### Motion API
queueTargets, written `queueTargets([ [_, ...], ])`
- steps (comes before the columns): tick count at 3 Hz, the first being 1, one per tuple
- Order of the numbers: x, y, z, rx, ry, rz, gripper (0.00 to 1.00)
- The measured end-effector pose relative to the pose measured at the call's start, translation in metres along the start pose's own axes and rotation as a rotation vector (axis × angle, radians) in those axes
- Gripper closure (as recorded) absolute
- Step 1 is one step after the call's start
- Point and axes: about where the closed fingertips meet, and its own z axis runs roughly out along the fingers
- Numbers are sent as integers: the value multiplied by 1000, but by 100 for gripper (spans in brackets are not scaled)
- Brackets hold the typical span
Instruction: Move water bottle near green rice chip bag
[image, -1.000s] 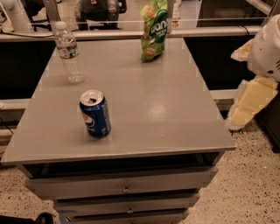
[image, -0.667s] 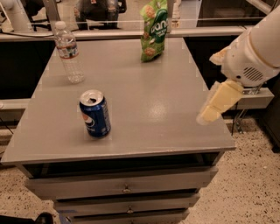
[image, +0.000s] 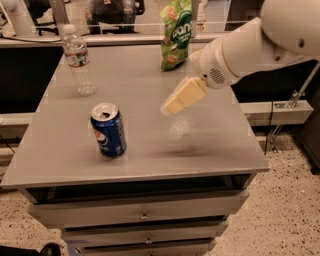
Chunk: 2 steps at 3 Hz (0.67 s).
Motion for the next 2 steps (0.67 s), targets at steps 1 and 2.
queueTargets([
  [1,-12,-10,1,42,-41,4,0],
  [2,-11,-9,1,40,-38,3,0],
])
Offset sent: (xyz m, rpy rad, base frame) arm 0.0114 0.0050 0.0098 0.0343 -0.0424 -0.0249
